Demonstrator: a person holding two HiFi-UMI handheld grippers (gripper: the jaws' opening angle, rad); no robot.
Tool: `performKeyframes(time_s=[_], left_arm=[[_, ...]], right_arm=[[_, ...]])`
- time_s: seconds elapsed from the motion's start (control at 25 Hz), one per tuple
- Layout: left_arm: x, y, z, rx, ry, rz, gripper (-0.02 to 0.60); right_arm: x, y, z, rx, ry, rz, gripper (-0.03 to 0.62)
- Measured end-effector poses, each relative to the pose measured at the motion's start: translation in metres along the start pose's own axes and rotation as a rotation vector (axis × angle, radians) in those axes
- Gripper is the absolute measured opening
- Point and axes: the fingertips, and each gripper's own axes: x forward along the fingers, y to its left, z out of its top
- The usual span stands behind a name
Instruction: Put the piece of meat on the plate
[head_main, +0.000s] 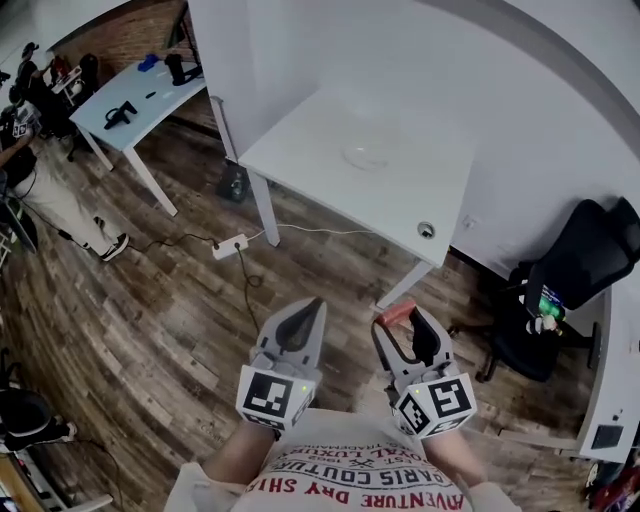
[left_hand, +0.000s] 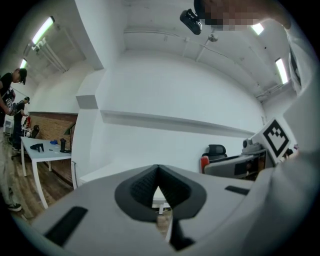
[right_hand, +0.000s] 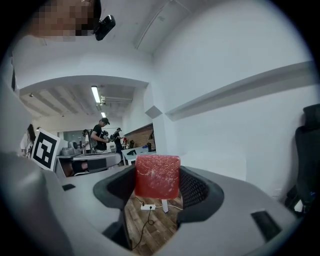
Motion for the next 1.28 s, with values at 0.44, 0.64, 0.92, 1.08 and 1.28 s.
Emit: performKeyframes(time_s=[0.44,0.64,0.92,1.08,1.28], left_arm=[[-0.002,0.147,0.003,-0.057,0.013,0.075,-0.005],[0.025,0.172,-0.012,-0.084,0.029,0.095,-0.005],[0.099,0.215,-0.001,-0.048,0.024,0.107,-0.005],[0.160,0.240,0.009,-0.039,0.029,0.102,-0.005],[0.255,0.256,0.022,-0.019,0.036,0.068,-0.005]], right_arm=[[0.122,0.054,0.009,0.044,0.037,0.028,0.276],[0.158,0.041,0.006,0.032,0.049,0.051,0.276],[0.237,-0.009,0.023,0.045,0.023,0.068,0.276],[0.290,-0.051,0.038,0.070,0.017,0.058,0.276],[0.348,-0.116,0.056,0.079,0.038,0.053,0.276]])
